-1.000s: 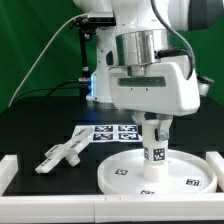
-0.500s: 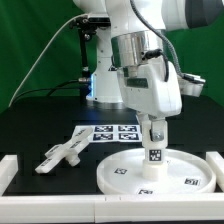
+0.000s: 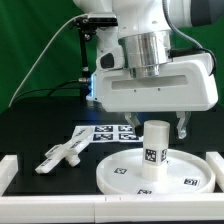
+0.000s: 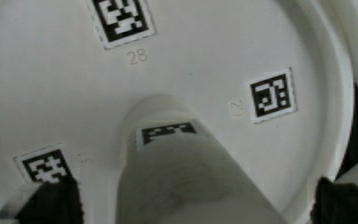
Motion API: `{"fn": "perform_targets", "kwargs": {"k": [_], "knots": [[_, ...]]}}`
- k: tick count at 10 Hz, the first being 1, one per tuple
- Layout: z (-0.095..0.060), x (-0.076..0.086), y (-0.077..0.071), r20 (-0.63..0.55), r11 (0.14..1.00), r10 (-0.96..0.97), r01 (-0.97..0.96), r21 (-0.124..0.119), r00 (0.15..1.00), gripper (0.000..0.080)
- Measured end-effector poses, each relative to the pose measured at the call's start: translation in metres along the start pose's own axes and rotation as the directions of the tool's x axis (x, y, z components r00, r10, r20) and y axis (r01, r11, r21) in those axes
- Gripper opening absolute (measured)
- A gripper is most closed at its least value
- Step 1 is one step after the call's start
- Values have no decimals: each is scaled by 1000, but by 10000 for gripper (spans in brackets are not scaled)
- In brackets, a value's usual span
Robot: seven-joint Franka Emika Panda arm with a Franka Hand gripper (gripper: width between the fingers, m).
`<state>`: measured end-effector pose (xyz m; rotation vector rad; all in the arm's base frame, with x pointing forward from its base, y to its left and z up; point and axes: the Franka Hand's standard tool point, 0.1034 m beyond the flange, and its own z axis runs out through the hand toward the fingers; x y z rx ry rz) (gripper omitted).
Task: Assemble round table
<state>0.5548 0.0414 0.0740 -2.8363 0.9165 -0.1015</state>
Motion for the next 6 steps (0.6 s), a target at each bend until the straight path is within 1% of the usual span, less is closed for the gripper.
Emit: {"fn": "perform_targets", "kwargs": {"k": [2, 3, 4, 5, 6], "knots": [[0, 1, 1, -1, 990, -140, 140, -6, 990, 649], [0, 1, 0, 0, 969, -248, 248, -14, 969, 649], [-2, 2, -4, 8, 906, -420, 420, -39, 907, 649], [-2, 1, -7, 25, 824, -563, 563, -59, 826, 649], [0, -2, -5, 49, 750, -657, 659, -60, 752, 649]]}}
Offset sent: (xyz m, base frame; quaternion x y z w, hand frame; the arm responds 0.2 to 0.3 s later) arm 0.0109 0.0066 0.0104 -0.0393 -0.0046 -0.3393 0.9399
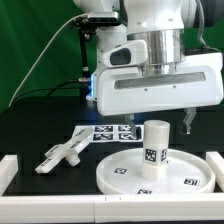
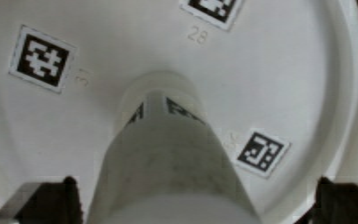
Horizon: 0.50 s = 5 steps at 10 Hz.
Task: Assemble round table
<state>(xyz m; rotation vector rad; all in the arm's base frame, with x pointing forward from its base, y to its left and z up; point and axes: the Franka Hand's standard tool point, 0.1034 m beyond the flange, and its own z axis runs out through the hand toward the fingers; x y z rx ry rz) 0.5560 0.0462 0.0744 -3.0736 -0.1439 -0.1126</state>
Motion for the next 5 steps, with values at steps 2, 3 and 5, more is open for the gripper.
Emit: {"fn": "perform_targets", "kwargs": {"k": [2, 3, 5], "knots": [[1, -2, 6, -6, 995, -97, 97, -8, 995, 619], [1, -2, 6, -6, 996, -91, 91, -8, 996, 619], [2, -3, 6, -7, 998, -59, 59, -6, 998, 433]]}}
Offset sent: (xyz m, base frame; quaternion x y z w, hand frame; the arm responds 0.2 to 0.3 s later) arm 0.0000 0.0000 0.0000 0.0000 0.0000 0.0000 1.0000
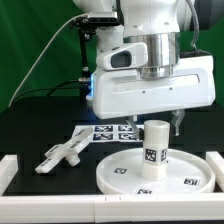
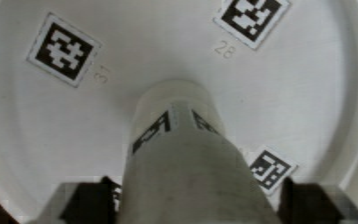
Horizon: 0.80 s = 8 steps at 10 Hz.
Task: Assemble round table
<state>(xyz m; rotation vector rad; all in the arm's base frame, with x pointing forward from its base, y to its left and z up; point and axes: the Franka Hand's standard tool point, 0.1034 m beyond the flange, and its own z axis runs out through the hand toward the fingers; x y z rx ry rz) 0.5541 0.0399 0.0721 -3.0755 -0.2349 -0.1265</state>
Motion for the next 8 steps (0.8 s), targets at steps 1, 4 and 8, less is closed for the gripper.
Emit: {"fn": "perform_targets", "kwargs": {"k": [1, 4, 8], "knots": [[0, 1, 0, -5, 995, 96, -96, 1, 995, 405], [1, 4, -1, -49, 904, 428, -428, 1, 902, 405], [2, 4, -2, -45, 476, 879, -878, 57, 474, 407]]}}
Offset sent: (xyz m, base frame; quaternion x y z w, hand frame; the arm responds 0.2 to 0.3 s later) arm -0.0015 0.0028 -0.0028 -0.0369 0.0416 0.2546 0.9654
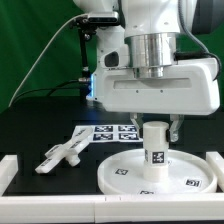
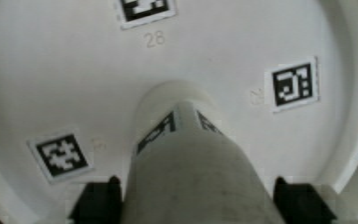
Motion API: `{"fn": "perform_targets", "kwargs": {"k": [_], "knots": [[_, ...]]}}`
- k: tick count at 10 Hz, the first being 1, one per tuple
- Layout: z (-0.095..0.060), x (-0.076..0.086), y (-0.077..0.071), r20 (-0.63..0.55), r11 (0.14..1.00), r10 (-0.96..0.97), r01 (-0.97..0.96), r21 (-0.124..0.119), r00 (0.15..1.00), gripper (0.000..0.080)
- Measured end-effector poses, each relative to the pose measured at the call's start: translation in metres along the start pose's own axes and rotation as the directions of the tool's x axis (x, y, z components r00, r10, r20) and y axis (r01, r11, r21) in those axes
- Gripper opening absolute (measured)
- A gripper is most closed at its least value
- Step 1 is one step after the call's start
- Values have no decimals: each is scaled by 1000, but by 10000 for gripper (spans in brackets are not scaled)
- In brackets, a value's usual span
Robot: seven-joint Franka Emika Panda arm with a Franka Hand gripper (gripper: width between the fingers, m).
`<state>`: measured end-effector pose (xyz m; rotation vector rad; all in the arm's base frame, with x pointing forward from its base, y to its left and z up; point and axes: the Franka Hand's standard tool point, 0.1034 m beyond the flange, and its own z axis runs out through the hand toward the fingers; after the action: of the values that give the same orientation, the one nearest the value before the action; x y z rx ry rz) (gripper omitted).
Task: Assemble round table
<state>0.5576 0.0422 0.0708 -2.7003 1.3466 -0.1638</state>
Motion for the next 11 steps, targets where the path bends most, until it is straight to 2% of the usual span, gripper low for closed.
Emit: {"fn": "perform_targets", "kwargs": {"k": [1, 2, 3, 4, 5, 6, 8, 11], "knots": [[0, 0, 0, 4, 984, 179, -179, 4, 984, 407], [0, 0, 0, 10, 960, 279, -279, 11, 960, 407], [0, 0, 0, 10, 961, 275, -275, 11, 961, 407], [0, 0, 0, 11, 968, 250, -251, 11, 968, 481], [0, 0, 0, 11, 980, 200, -200, 11, 980, 615], [-1, 1, -2, 16, 1000, 21, -21, 5, 1000, 615], [1, -4, -2, 54, 949, -313, 314, -4, 948, 642], [1, -2, -1, 52, 888, -459, 460, 2, 887, 649]]}}
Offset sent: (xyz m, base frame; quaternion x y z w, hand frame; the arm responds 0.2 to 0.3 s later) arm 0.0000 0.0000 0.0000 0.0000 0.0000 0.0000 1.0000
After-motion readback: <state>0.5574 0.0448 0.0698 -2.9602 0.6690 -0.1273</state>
